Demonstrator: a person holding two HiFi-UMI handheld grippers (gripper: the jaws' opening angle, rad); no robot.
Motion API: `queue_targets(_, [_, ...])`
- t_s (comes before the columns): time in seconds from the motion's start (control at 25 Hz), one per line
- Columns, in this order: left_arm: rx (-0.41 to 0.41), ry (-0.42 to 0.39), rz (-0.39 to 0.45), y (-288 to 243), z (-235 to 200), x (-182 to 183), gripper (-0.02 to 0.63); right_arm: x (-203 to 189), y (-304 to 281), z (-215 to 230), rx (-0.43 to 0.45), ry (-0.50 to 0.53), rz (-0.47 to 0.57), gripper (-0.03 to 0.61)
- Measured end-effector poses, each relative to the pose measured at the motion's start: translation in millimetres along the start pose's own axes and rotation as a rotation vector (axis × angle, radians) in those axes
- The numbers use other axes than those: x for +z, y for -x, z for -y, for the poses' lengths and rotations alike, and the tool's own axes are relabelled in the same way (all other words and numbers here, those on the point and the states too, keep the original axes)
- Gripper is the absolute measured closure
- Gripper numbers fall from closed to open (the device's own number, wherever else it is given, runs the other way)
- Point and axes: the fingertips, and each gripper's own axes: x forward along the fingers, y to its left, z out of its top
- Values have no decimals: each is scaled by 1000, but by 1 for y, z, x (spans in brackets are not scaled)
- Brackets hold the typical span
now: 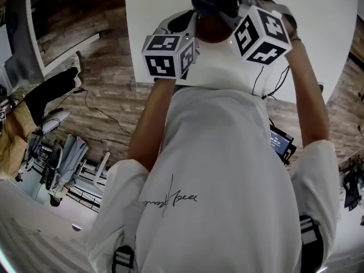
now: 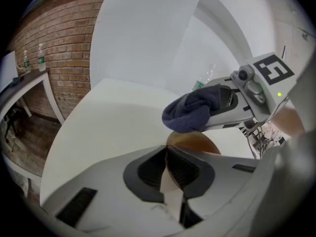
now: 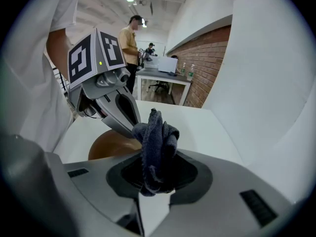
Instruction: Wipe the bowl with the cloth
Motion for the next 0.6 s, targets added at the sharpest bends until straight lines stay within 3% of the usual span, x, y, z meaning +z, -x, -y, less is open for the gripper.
queue_targets(0.6, [2, 10, 6, 0, -2, 6, 600, 24, -13, 1, -12, 88, -16, 488])
